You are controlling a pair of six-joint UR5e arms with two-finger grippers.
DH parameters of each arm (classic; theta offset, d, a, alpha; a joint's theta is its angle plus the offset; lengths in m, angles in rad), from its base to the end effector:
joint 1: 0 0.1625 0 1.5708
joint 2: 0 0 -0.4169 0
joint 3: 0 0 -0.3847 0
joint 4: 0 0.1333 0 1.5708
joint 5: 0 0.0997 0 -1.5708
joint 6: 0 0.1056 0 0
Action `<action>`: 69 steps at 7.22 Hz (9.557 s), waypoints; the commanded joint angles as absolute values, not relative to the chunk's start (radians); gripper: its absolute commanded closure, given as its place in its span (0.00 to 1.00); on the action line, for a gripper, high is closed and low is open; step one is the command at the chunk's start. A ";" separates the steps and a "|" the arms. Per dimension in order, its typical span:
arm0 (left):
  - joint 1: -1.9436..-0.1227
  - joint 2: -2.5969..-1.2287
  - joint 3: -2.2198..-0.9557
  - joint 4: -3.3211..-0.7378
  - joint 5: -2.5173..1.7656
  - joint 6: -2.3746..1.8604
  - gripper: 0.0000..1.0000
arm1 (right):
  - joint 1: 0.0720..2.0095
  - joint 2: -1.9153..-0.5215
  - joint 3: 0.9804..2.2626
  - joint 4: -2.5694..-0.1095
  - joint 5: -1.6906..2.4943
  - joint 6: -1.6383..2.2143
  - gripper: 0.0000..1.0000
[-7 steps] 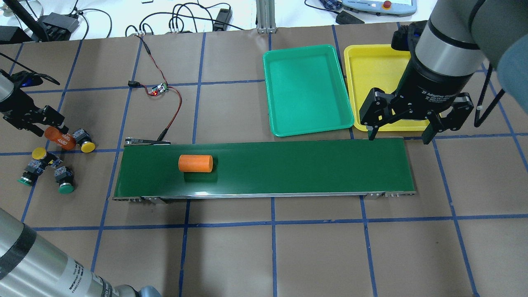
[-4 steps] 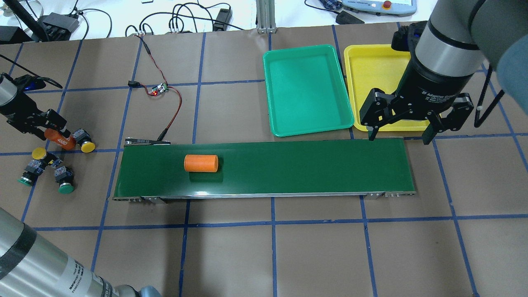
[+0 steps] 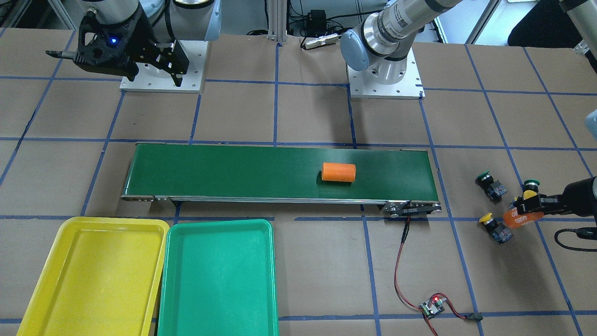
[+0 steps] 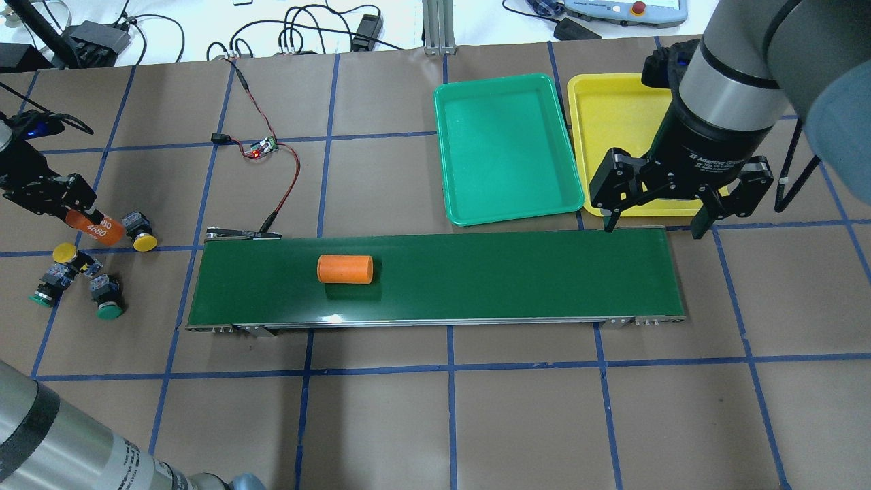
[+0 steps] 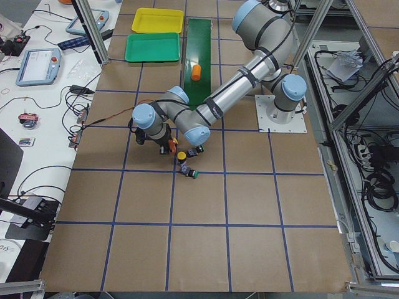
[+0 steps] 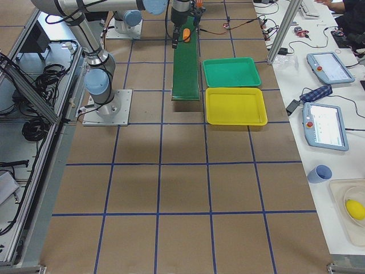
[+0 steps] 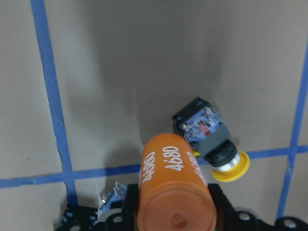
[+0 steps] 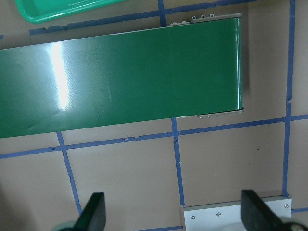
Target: Sort buttons by color to trays
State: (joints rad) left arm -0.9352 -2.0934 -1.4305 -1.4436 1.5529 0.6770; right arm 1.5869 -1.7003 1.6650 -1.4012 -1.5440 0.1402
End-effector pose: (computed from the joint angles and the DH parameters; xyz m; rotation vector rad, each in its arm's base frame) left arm 0.2681 -0.5911 0.2529 -0.0578 -2.9579 -0.2845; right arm 0.1428 -0.4130 0.4715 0.1962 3.1120 0.2123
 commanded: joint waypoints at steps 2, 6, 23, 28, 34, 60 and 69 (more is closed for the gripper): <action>-1.067 -1.929 -1.477 -1.638 1.543 0.521 1.00 | 1.588 -1.701 1.675 -1.405 -1.545 0.140 0.00; -1.204 -1.694 -1.803 -1.542 1.539 0.430 1.00 | 1.586 -1.700 1.677 -1.408 -1.542 0.140 0.00; -1.528 -1.706 -1.893 -1.223 1.309 -0.012 0.00 | 1.562 -1.776 1.677 -1.447 -1.563 0.149 0.00; -1.004 -1.741 -1.811 -1.281 1.435 0.498 0.00 | 1.562 -1.776 1.677 -1.443 -1.552 0.150 0.00; -0.969 -2.074 -1.641 -1.080 1.542 0.206 0.00 | 1.562 -1.773 1.677 -1.436 -1.557 0.150 0.00; -0.991 -1.886 -1.553 -1.376 1.495 0.578 0.00 | 1.562 -1.804 1.735 -1.450 -1.565 0.137 0.00; -0.862 -2.034 -1.685 -1.146 1.629 0.894 0.00 | 1.562 -1.804 1.741 -1.450 -1.565 0.137 0.00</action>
State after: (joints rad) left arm -0.8639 -2.0399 -1.6222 -1.2381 1.6279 0.8796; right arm 1.5616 -1.8039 1.7399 -1.4496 -1.5651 0.1365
